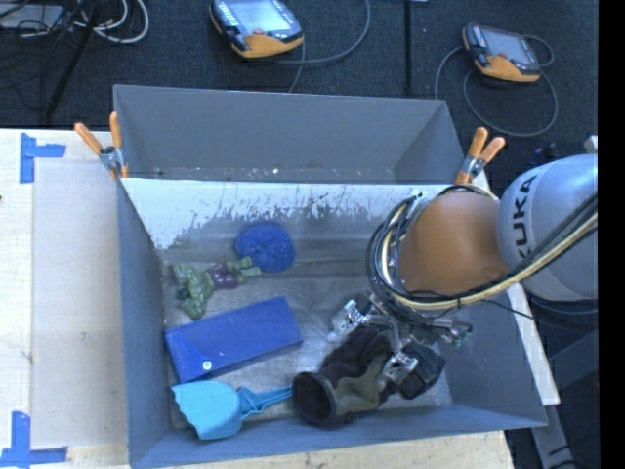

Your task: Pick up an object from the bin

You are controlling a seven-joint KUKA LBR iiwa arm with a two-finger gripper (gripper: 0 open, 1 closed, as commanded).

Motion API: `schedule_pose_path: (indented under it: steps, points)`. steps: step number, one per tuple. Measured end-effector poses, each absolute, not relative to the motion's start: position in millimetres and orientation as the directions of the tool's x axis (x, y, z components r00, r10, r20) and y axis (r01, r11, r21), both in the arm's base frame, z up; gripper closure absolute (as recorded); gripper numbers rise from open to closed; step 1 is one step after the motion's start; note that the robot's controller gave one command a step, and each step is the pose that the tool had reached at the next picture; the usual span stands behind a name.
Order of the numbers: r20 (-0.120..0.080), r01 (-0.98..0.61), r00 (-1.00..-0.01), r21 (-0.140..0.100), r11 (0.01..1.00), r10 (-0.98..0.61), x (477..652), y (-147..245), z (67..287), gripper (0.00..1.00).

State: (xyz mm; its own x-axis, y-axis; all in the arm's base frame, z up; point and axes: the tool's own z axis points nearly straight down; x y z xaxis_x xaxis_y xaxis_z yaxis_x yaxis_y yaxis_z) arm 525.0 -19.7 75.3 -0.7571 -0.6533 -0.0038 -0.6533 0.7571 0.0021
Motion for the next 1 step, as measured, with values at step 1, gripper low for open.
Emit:
schedule_pose_path:
  steps: [1]
  points:
    - [-0.026,-0.653,-0.757,-0.008,0.757,-0.653,533.5,-18.4,80.5,1.0]
